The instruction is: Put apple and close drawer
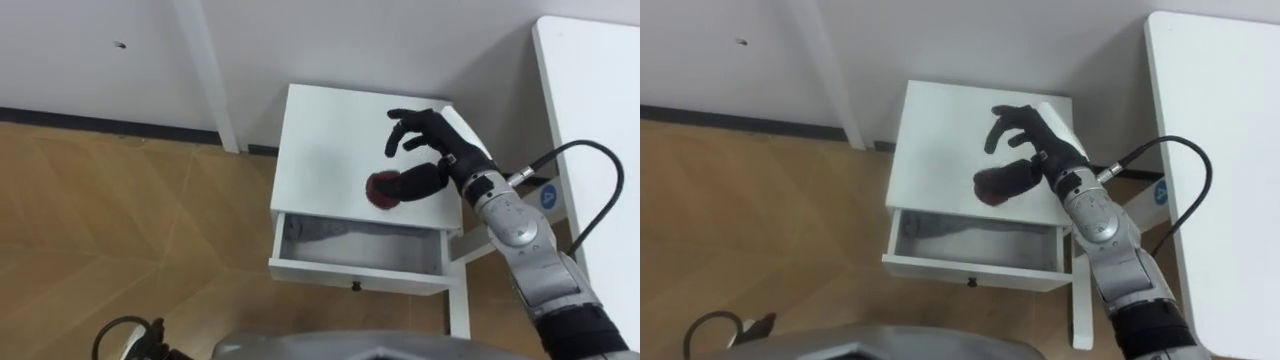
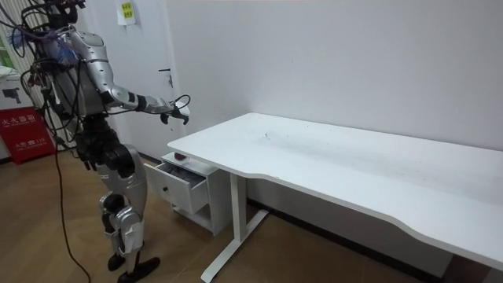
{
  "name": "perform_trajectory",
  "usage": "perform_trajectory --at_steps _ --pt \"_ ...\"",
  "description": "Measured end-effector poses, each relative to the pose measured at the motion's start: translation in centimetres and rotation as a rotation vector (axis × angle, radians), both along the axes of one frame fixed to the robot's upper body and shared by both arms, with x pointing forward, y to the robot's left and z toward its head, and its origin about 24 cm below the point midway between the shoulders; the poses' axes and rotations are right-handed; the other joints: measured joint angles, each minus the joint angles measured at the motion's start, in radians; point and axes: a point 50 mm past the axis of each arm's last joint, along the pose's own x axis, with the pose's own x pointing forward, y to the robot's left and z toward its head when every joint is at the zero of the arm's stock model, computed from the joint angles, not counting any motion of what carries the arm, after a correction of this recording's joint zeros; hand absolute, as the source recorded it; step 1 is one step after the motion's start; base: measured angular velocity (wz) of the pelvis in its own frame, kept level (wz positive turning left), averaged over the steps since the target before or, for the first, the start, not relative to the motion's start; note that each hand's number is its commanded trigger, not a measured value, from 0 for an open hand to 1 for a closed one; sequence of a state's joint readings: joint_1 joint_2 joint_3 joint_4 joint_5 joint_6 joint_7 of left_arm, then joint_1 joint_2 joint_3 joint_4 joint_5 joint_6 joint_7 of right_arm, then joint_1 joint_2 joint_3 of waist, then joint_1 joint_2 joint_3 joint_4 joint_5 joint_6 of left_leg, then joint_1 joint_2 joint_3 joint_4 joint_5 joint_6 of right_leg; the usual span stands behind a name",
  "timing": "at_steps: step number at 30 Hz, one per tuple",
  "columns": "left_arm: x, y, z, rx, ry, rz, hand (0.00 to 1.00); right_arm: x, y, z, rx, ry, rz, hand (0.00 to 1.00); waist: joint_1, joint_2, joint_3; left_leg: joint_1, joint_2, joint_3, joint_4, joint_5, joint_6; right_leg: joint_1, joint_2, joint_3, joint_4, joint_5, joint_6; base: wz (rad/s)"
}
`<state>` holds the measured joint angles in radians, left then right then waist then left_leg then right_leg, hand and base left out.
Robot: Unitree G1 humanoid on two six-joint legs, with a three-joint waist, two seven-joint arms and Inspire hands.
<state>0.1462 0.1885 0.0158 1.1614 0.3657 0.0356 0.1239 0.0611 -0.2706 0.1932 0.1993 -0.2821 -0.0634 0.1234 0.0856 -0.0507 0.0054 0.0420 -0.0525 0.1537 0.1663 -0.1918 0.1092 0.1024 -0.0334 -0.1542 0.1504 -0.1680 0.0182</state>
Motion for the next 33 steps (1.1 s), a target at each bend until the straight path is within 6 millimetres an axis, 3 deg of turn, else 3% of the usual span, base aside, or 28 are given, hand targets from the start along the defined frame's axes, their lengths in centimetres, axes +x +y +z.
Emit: perform_trajectory --at_steps 6,22,28,33 --pt "-0.1 0.0 0.0 0.000 0.004 -0.002 0.00 -0.7 -0.1 -1.3 -0.009 0.057 -0.004 0.00 0.001 -0.005 -0.0026 0.000 0.000 -0.003 0.000 0.000 0.000 0.001 0.000 0.000 0.000 0.000 0.000 0.00" --pt "-0.2 -0.1 -0.1 -0.019 0.016 -0.001 0.00 -2.0 -1.1 -3.8 -0.040 0.173 -0.038 0.00 -0.003 -0.007 -0.0001 0.000 -0.001 -0.008 0.002 0.000 0.000 -0.002 -0.001 -0.022 0.000 0.000 0.000 0.01" --pt "-0.9 -0.2 -0.1 -0.017 0.023 0.006 0.00 -4.0 -2.1 -6.2 -0.030 0.284 -0.118 0.00 -0.010 -0.012 0.0002 -0.004 -0.002 -0.014 0.002 0.000 0.000 0.000 -0.001 -0.013 0.000 0.000 0.000 0.02" --pt "-1.8 -0.2 -0.1 -0.005 0.032 0.020 0.00 -7.0 -4.4 -9.1 0.014 0.402 -0.347 0.00 -0.033 0.003 -0.0045 -0.003 -0.006 -0.021 0.002 -0.001 0.002 0.001 -0.006 -0.017 0.002 -0.001 0.001 0.04"
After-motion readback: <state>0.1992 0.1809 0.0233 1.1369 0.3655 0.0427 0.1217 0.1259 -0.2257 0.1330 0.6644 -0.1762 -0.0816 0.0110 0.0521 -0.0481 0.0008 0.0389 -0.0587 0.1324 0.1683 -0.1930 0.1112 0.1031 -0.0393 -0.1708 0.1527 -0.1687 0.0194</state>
